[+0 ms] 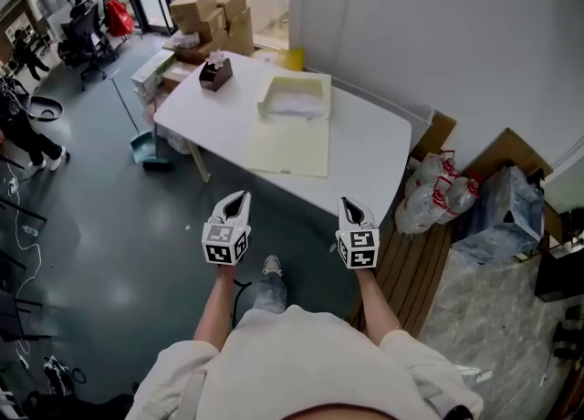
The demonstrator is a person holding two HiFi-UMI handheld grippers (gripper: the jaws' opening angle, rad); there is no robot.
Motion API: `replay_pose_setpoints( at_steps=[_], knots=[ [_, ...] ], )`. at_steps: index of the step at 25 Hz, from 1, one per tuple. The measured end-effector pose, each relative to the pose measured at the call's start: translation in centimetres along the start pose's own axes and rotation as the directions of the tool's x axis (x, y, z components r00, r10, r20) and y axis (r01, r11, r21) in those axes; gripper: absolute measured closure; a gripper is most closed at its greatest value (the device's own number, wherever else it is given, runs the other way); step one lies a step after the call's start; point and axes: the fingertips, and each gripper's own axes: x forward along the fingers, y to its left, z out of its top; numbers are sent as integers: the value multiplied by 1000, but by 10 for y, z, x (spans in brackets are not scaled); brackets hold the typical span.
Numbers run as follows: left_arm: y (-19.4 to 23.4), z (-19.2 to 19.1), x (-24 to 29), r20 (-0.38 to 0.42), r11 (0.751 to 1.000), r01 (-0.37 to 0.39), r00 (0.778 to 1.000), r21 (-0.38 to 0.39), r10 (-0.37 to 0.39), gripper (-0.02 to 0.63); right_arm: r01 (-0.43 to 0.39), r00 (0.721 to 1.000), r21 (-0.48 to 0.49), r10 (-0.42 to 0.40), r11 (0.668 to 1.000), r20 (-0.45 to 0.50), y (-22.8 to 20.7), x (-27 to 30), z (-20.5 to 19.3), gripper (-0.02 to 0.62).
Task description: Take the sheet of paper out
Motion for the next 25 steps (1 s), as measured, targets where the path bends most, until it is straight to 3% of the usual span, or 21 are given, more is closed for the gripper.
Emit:
replay_pose_setpoints(
  at_steps=[16,25],
  knots=[
    [127,58,138,21,999,52,998,-10,-52,606,53,999,-19,-53,998,3,-13,172,74,595],
    [186,76,210,24,996,86,996,-2,-86,606,89,996,-18,-89,996,-1,-26,251,94,595]
  ],
)
